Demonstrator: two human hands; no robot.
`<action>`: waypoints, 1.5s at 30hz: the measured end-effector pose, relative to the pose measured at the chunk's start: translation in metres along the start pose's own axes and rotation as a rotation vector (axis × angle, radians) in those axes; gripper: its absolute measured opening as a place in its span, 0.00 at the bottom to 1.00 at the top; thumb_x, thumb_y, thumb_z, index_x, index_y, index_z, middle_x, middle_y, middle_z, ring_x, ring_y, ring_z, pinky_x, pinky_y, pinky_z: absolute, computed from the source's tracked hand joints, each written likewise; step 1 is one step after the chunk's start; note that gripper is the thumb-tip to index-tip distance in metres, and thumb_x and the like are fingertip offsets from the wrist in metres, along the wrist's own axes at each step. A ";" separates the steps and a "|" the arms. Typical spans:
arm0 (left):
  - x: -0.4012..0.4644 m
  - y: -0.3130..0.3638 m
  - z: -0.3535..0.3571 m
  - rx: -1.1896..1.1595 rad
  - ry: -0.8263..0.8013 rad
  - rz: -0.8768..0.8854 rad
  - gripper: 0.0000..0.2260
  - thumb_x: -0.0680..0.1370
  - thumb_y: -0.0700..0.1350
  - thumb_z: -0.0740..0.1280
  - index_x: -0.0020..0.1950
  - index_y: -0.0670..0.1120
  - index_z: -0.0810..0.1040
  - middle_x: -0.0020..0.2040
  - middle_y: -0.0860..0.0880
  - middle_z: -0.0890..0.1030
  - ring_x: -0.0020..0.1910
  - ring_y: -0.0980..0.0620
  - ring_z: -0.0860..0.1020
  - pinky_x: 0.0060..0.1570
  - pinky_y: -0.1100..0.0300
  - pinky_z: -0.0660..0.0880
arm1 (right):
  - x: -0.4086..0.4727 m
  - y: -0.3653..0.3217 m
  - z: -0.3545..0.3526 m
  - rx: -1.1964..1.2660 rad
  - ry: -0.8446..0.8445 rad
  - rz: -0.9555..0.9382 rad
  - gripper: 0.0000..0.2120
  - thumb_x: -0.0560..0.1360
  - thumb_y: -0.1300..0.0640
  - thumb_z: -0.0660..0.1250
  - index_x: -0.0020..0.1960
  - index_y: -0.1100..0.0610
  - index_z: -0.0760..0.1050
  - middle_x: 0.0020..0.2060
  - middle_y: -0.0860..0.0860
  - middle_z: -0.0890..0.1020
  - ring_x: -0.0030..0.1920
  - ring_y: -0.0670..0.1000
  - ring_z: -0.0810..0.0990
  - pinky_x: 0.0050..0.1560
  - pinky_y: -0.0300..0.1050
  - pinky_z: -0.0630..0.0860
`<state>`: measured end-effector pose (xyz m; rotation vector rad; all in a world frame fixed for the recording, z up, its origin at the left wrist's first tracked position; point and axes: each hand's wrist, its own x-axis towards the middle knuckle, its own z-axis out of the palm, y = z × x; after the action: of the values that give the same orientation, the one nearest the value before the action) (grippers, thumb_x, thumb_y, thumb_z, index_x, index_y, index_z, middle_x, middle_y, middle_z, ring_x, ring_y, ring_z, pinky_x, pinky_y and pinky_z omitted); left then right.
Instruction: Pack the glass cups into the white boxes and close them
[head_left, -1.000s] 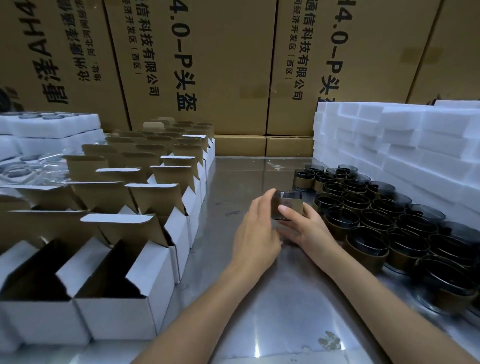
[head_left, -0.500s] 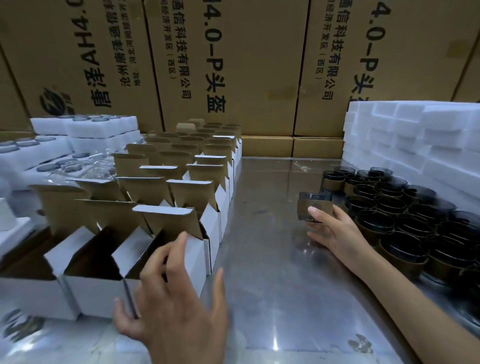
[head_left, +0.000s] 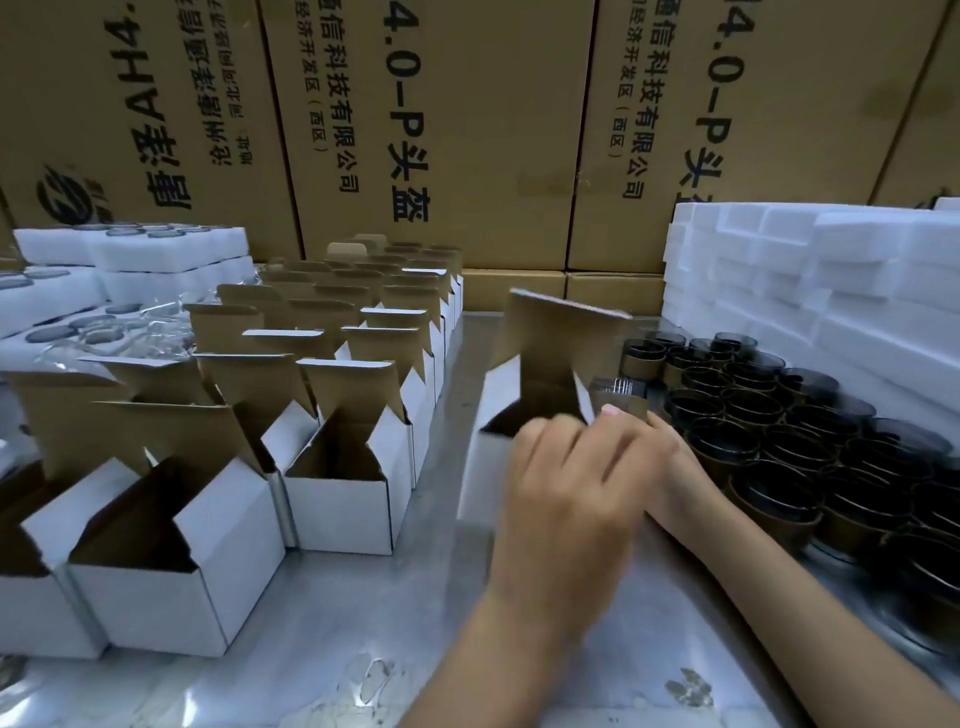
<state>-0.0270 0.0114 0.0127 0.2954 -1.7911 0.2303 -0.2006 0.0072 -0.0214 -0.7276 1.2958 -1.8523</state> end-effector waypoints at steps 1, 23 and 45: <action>0.008 -0.007 0.015 -0.011 -0.048 0.001 0.12 0.75 0.34 0.63 0.45 0.48 0.82 0.40 0.50 0.80 0.35 0.47 0.74 0.41 0.57 0.68 | 0.001 0.000 -0.002 0.047 -0.017 -0.001 0.04 0.78 0.64 0.62 0.48 0.56 0.73 0.33 0.42 0.83 0.36 0.41 0.82 0.33 0.33 0.76; 0.002 -0.083 0.084 -0.663 -0.233 -0.869 0.23 0.77 0.44 0.68 0.71 0.50 0.66 0.67 0.54 0.67 0.68 0.55 0.65 0.69 0.57 0.63 | -0.024 -0.016 0.023 -0.196 0.201 -0.614 0.24 0.68 0.38 0.64 0.60 0.47 0.73 0.52 0.42 0.82 0.56 0.46 0.79 0.58 0.45 0.73; -0.014 -0.078 0.103 -0.927 -0.138 -1.129 0.18 0.85 0.46 0.44 0.72 0.53 0.65 0.65 0.60 0.65 0.65 0.63 0.61 0.57 0.76 0.55 | -0.024 -0.016 0.005 -0.524 0.246 -0.597 0.42 0.66 0.32 0.60 0.68 0.61 0.67 0.57 0.51 0.79 0.61 0.52 0.75 0.66 0.57 0.69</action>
<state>-0.0938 -0.0933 -0.0257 0.5853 -1.4230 -1.3875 -0.1873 0.0274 -0.0053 -1.3053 1.9149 -2.1216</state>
